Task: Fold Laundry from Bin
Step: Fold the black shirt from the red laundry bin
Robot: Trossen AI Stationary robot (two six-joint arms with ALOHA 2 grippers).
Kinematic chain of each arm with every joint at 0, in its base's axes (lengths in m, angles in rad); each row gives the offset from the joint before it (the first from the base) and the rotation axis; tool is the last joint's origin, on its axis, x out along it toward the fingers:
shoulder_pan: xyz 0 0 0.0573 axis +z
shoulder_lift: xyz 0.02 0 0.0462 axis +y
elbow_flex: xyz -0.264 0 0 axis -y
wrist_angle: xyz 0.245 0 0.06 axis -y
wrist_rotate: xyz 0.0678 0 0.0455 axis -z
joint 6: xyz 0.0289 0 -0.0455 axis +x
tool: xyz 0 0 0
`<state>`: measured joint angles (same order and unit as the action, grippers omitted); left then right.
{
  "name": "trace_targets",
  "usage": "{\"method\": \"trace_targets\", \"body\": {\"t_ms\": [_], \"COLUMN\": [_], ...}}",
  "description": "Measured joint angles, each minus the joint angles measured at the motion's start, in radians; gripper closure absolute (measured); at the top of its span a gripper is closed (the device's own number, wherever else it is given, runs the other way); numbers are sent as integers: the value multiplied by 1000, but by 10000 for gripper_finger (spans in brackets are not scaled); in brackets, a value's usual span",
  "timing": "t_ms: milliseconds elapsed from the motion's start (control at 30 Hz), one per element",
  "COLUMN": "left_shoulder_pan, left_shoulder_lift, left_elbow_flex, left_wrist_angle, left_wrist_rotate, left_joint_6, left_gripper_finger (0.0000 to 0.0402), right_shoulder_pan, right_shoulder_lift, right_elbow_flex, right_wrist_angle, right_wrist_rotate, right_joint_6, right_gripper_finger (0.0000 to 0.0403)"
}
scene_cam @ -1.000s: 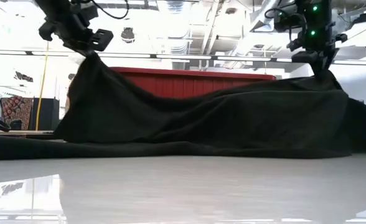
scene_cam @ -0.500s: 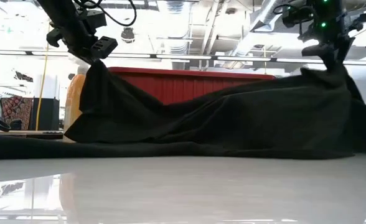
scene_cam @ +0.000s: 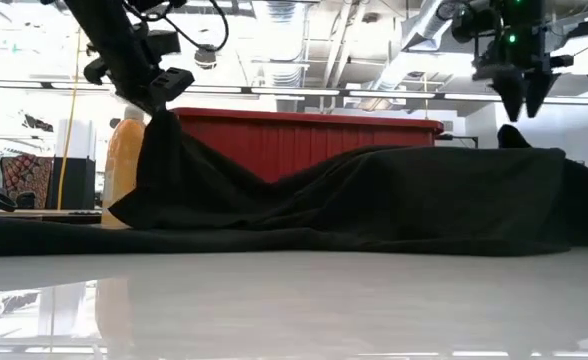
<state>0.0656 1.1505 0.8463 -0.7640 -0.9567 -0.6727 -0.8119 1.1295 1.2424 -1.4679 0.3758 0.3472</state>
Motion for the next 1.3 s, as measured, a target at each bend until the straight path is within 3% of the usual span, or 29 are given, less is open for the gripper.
{"method": "trace_targets", "body": {"t_ms": [133,300,467,633,767,967,1133,1300], "left_shoulder_pan": [19,57,159,212,130,-109,-343,-475], "left_shoulder_lift": [48,122,161,134,62,-7,84,257], "left_elbow_flex": [0,0,0,-1,-1,0,-42,-51], "left_wrist_angle": [-11,-61,-167,-204,-128,-19,156,202], "left_wrist_rotate": [63,144,257,356,419,554,615,533], "left_joint_6": [7,96,86,67,138,142,118,30], "left_gripper_finger": [401,377,318,259,236,233,232,232], "right_shoulder_pan": [91,240,361,585,764,934,1016,1047], "right_shoulder_lift": [-46,-85,-105,-102,-77,-14,37,79], "right_elbow_flex": [2,3,3,-2,-9,-10,-10,-10], "right_wrist_angle": [44,78,98,251,340,355,361,417], "right_wrist_rotate": [-184,-190,-216,-262,-205,-140,-84,-62], "right_joint_6": [23,125,230,301,363,460,501,502], "right_gripper_finger": [164,164,164,164,164,164,164,164]}}
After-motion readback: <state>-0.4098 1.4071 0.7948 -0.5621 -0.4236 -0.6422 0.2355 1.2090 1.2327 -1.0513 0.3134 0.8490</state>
